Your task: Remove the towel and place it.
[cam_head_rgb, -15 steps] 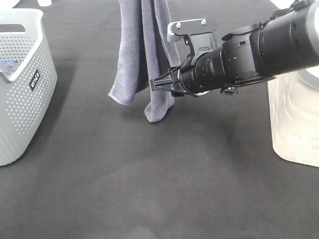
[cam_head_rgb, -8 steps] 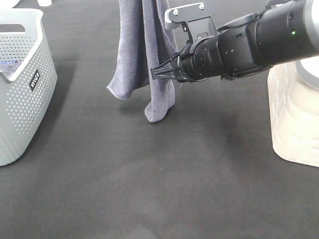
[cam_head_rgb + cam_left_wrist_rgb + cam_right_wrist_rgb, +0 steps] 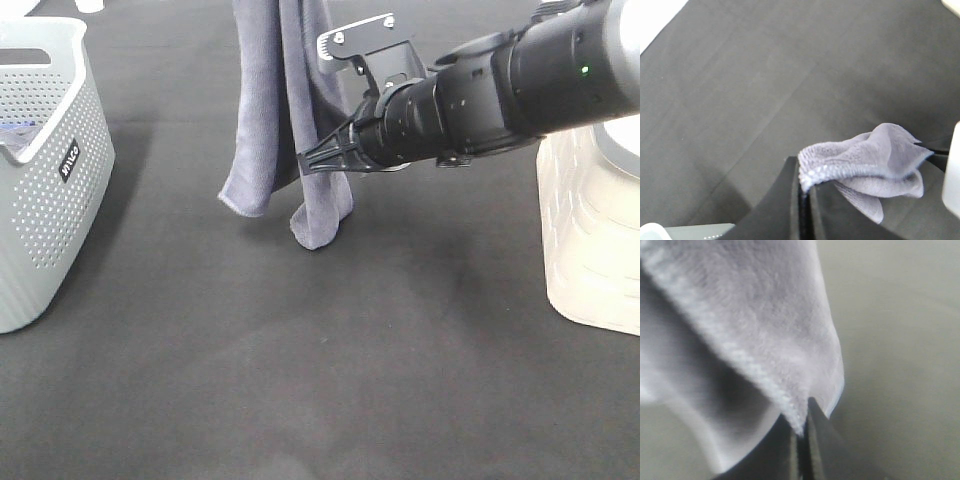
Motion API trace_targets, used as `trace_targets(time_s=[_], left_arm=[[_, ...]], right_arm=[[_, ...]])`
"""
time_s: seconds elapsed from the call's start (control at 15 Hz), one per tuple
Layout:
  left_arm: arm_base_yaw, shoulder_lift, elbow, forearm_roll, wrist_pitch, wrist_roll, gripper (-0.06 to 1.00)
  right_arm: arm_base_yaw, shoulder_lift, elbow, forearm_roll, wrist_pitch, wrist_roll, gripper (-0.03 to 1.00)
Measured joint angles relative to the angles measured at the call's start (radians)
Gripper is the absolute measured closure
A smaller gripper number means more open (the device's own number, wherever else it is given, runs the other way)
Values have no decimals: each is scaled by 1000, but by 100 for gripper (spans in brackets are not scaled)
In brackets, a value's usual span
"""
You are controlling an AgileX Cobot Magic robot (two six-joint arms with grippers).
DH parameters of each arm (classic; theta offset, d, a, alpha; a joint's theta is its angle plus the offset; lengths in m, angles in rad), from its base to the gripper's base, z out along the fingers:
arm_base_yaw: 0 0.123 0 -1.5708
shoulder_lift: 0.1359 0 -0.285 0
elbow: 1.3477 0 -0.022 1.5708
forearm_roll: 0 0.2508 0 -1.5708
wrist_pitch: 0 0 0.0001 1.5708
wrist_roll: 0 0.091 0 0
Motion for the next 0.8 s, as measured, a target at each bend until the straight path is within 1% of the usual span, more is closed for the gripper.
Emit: trace_targets(time_s=[0.07, 0.2, 0.27, 0.4, 0.53, 0.6, 0.67, 0.73, 0.8], left_arm=[[0, 0, 0, 0, 1, 15, 94], [0, 0, 0, 0, 1, 22, 94], [0, 0, 0, 0, 1, 25, 94], [0, 0, 0, -13, 1, 25, 94], [0, 0, 0, -23, 2, 25, 94], [0, 0, 0, -30, 2, 25, 94], [0, 0, 0, -39, 2, 25, 94], [0, 0, 0, -49, 2, 25, 94], [0, 0, 0, -64, 2, 25, 94]], right_arm=[[0, -24, 16, 17, 6, -70, 96], [0, -95, 60, 33, 17, -129, 96], [0, -130, 84, 35, 45, -161, 96], [0, -178, 125, 37, 141, -190, 96], [0, -228, 195, 37, 330, -197, 96], [0, -250, 226, 37, 422, -186, 96], [0, -268, 250, 13, 510, -140, 96], [0, -275, 261, -70, 607, -51, 96], [0, -279, 263, -220, 701, 101, 96]])
